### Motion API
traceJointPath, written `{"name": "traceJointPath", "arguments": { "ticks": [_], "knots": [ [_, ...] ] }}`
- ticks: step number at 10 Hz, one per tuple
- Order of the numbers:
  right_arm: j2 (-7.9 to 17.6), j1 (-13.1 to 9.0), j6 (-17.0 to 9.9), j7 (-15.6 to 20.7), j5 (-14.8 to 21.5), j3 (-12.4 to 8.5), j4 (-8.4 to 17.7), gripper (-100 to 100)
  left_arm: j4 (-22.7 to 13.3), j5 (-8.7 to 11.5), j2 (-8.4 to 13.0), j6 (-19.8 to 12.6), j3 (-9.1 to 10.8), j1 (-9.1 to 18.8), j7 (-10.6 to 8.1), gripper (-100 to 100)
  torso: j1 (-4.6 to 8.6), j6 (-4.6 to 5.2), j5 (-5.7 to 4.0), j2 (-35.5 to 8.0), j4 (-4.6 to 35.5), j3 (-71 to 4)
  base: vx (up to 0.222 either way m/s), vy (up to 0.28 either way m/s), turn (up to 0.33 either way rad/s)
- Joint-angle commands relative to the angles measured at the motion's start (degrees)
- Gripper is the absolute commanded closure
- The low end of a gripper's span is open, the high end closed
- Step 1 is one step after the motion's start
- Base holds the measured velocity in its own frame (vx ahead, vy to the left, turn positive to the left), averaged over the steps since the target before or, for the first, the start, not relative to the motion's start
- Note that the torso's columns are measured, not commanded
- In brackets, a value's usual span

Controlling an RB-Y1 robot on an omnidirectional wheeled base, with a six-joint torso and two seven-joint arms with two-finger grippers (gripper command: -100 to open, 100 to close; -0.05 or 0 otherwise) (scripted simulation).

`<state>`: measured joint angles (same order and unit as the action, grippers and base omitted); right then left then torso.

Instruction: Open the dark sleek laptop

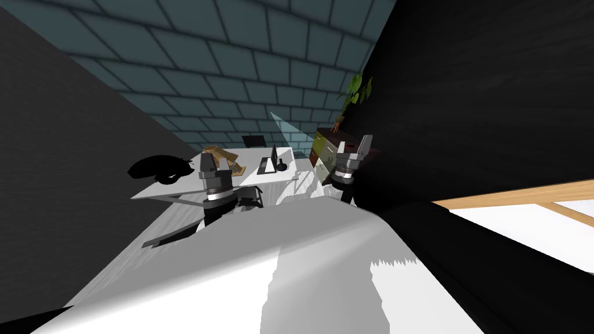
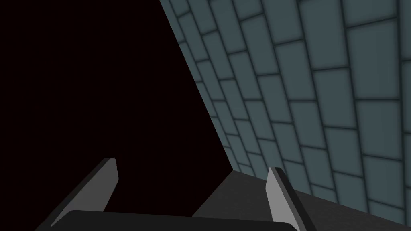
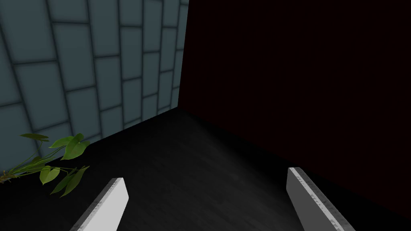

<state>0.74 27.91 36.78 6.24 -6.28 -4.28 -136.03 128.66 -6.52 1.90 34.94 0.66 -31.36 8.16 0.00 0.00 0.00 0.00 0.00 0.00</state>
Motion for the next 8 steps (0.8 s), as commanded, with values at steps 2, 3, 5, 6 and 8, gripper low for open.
{"name": "traceJointPath", "arguments": {
  "ticks": [2, 3, 5, 6, 8],
  "knots": [
    [0.0, 0.0, 0.0, 0.0, 0.0, 0.0, 0.0, 0, 0.0, 0.0, 0.0, 0.0, 0.00, 0.0, 0.00, 0, 0.00, 0.00, 0.00, -6.0, 6.0, -12.0, 0.000, 0.000, 0.000],
    [0.0, 0.0, 0.0, 0.0, 0.0, 0.0, 0.0, 0, 0.0, 0.0, 0.0, 0.0, 0.00, 0.0, 0.00, 0, 0.00, 0.00, 0.00, -10.0, 10.1, -20.1, 0.000, 0.000, 0.000],
    [0.0, 0.0, 0.0, 0.0, 0.0, 0.0, 0.0, 0, 0.0, 0.0, 0.0, 0.0, 0.00, 0.0, 0.00, 0, 0.00, 0.00, 0.00, -18.5, 18.5, -36.9, 0.000, 0.000, 0.000],
    [0.0, 0.0, 0.0, 0.0, 0.0, 0.0, 0.0, 0, 0.0, 0.0, 0.0, 0.0, 0.00, 0.0, 0.00, 0, 0.00, 0.00, 0.00, -22.7, 22.7, -45.4, 0.000, 0.000, 0.000],
    [0.0, 0.0, 0.0, 0.0, 0.0, 0.0, 0.0, 0, 0.0, 0.0, 0.0, 0.0, 0.00, 0.0, 0.00, 0, 0.00, 0.00, 0.00, -31.2, 31.1, -62.3, 0.000, 0.000, 0.000]
  ]
}}
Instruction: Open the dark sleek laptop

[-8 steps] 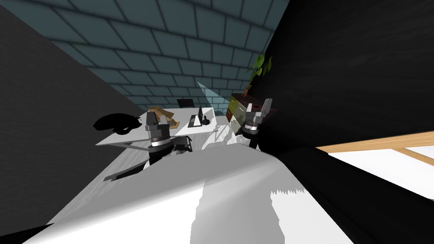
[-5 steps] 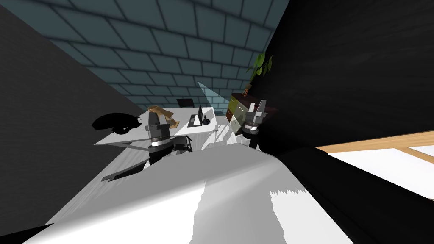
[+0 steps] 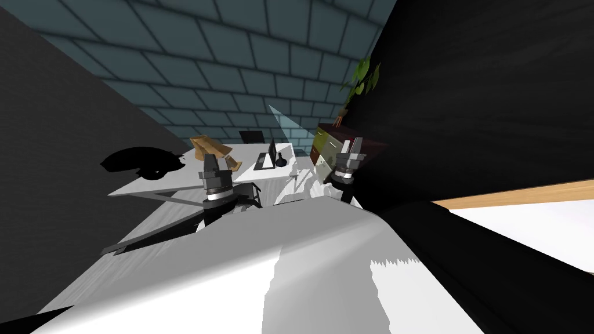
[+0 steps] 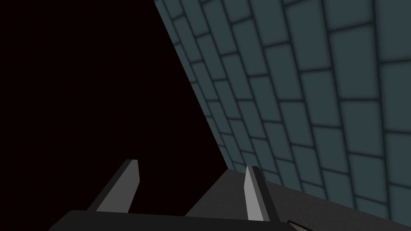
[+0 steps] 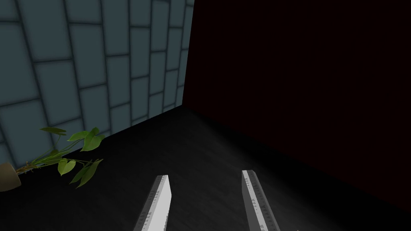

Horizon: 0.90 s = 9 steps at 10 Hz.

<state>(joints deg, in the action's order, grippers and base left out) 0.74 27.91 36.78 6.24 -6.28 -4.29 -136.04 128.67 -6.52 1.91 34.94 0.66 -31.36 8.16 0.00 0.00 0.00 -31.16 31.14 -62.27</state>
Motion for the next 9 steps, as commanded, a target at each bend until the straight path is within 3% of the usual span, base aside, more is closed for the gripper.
{"name": "traceJointPath", "arguments": {
  "ticks": [1, 2, 4, 9],
  "knots": [
    [0.0, 0.0, 0.0, 0.0, 0.0, 0.0, 0.0, 0, 0.0, 0.0, 0.0, 0.0, 0.00, 0.0, 0.00, 0, 0.00, 0.00, 0.00, -4.2, 4.2, -8.5, 0.000, 0.000, 0.000],
    [0.0, 0.0, 0.0, 0.0, 0.0, 0.0, 0.0, 0, -0.6, -0.2, 2.4, -1.0, 0.22, 0.4, 0.06, -100, 0.00, 0.00, 0.00, -8.5, 8.5, -16.9, 0.018, -0.014, -0.047],
    [0.0, 0.0, 0.0, 0.0, 0.0, 0.0, 0.0, 0, -1.3, -0.5, 3.8, -2.4, 0.52, 0.9, 0.13, -100, 0.05, 0.00, -0.01, -10.9, 10.9, -22.0, 0.026, -0.028, -0.049],
    [0.0, 0.0, 0.0, 0.0, 0.0, 0.0, 0.0, 0, -4.0, -1.4, 5.6, -7.5, 1.60, 2.7, 0.41, -100, -0.02, 0.00, 0.01, -11.2, 11.2, -22.3, 0.035, -0.038, -0.051]
  ]
}}
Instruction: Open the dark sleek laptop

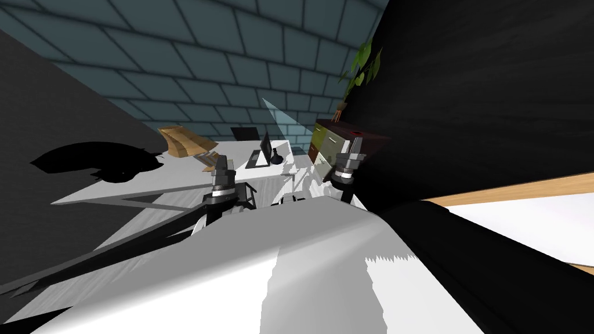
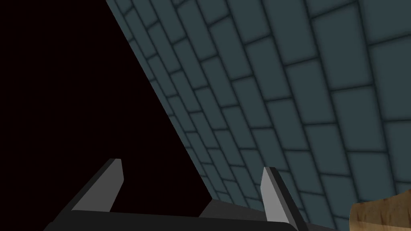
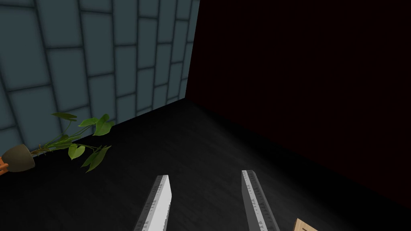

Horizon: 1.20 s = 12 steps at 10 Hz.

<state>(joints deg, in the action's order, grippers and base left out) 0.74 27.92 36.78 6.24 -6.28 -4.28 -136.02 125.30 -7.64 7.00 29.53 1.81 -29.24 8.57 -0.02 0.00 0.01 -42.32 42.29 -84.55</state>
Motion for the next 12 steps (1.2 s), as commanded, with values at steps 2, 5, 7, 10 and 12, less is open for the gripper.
{"name": "traceJointPath", "arguments": {
  "ticks": [2, 5, 7, 10, 12],
  "knots": [
    [0.0, 0.0, 0.0, 0.0, 0.0, 0.0, 0.0, 0, -1.8, -0.7, 0.9, -4.3, 0.93, 1.4, 0.13, -100, -0.01, 0.00, 0.00, 0.0, 0.0, 0.0, 0.039, -0.032, -0.062],
    [0.0, 0.0, 0.0, 0.0, 0.0, 0.0, 0.0, 0, -3.6, -1.3, 1.4, -7.5, 1.62, 2.6, 0.31, -100, 0.03, 0.00, -0.01, 0.0, 0.0, 0.0, 0.047, -0.043, -0.059],
    [0.0, 0.0, 0.0, 0.0, 0.0, 0.0, 0.0, 0, -4.7, -1.6, 1.7, -9.5, 2.04, 3.4, 0.41, -100, 0.01, 0.00, 0.00, 0.0, 0.0, 0.0, 0.038, -0.037, -0.055],
    [0.0, 0.0, 0.0, 0.0, 0.0, 0.0, 0.0, 0, -6.8, -2.3, 2.4, -13.1, 2.81, 4.7, 0.60, -100, 0.00, 0.00, 0.00, 0.0, 0.0, 0.0, 0.035, -0.031, -0.064],
    [0.0, 0.0, 0.0, 0.0, 0.0, 0.0, 0.0, 0, -7.7, -2.6, 3.0, -14.8, 3.16, 5.3, 0.69, -100, 0.06, -0.01, -0.02, 0.1, 0.0, -0.1, 0.049, -0.039, -0.048]
  ]
}}
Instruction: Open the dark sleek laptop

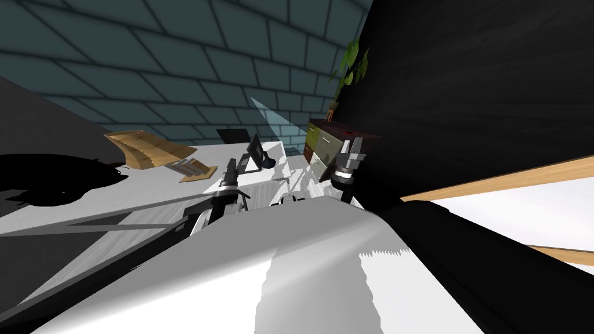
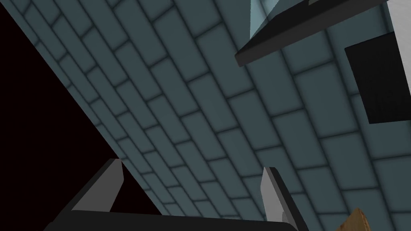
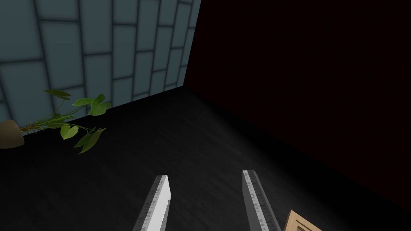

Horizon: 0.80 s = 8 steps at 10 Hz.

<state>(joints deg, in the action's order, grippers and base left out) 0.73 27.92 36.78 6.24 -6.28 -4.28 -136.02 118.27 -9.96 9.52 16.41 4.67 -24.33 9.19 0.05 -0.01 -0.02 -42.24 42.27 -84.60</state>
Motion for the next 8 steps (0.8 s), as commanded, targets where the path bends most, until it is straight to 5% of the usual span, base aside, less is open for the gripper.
{"name": "traceJointPath", "arguments": {
  "ticks": [1, 8],
  "knots": [
    [0.0, 0.0, 0.0, 0.0, 0.0, 0.0, 0.0, 0, -1.6, -0.6, 1.3, -3.4, 0.66, 1.1, 0.16, -100, -0.06, 0.00, 0.02, 0.0, 0.0, 0.0, 0.055, -0.036, -0.070],
    [0.0, 0.0, 0.0, 0.0, 0.0, 0.0, 0.0, 0, -5.5, -1.9, 4.9, -10.5, 2.19, 3.7, 0.54, -100, -0.03, 0.00, 0.01, 0.0, 0.0, 0.0, 0.040, -0.034, -0.058]
  ]
}}
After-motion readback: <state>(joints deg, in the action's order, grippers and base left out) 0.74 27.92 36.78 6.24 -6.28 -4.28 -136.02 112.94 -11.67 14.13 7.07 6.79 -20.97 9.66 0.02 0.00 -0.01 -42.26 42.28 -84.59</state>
